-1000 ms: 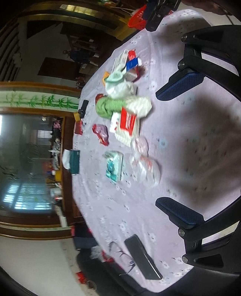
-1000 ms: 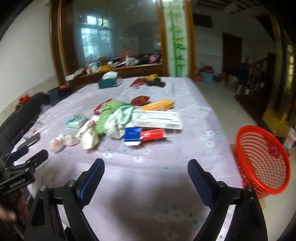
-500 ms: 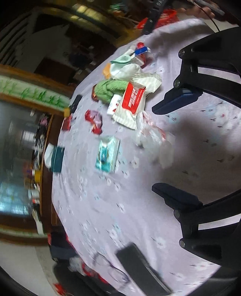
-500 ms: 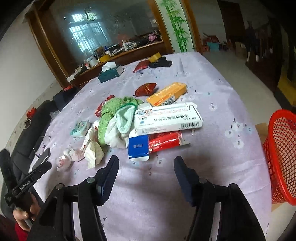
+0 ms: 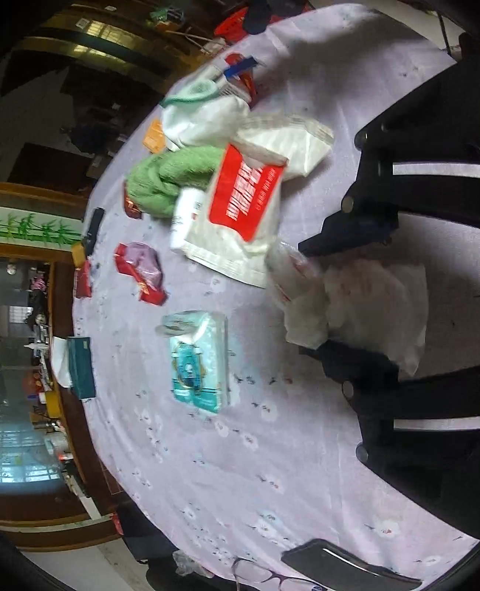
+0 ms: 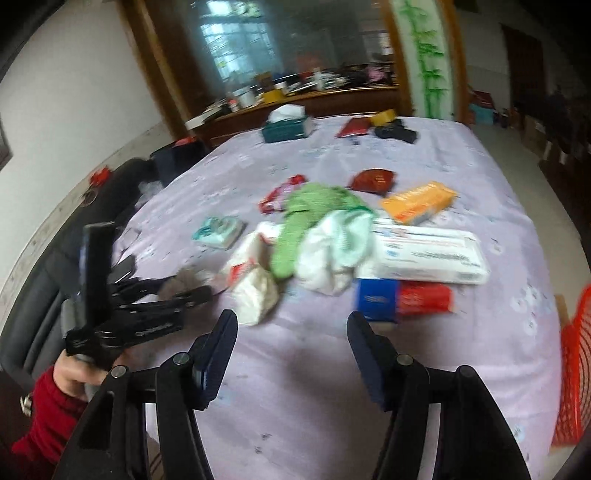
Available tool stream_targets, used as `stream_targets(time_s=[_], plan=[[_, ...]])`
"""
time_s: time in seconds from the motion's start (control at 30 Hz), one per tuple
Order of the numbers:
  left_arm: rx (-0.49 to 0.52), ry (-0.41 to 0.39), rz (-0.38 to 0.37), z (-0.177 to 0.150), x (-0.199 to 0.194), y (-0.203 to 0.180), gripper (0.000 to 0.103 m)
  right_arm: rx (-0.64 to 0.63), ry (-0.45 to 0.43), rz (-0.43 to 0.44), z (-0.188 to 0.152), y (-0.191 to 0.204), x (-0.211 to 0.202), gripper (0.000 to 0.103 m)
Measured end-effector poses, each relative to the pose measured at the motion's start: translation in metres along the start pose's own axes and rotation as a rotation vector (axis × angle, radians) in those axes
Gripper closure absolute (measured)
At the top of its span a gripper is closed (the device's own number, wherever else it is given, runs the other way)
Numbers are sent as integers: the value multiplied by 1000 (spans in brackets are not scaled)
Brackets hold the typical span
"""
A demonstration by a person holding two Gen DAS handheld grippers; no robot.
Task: Collect trash
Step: 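Grasp the crumpled plastic bag with the left gripper, then carry the plastic bag to the red basket and open the left gripper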
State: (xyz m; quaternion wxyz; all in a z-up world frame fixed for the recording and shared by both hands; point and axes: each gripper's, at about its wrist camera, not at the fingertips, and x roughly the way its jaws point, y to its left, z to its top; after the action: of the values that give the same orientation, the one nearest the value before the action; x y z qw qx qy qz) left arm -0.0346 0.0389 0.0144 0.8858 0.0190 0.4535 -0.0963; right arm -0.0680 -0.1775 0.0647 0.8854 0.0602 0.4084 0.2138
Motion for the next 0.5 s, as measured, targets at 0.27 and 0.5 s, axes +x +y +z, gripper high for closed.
stream_targets(time_s=[0.27, 0.5], plan=[[-77, -38, -18, -20, -20, 13, 69, -23, 95, 81, 16, 23, 55, 37], [-131, -93, -11, -35, -41, 20, 68, 22, 138, 74, 25, 29, 102, 55]])
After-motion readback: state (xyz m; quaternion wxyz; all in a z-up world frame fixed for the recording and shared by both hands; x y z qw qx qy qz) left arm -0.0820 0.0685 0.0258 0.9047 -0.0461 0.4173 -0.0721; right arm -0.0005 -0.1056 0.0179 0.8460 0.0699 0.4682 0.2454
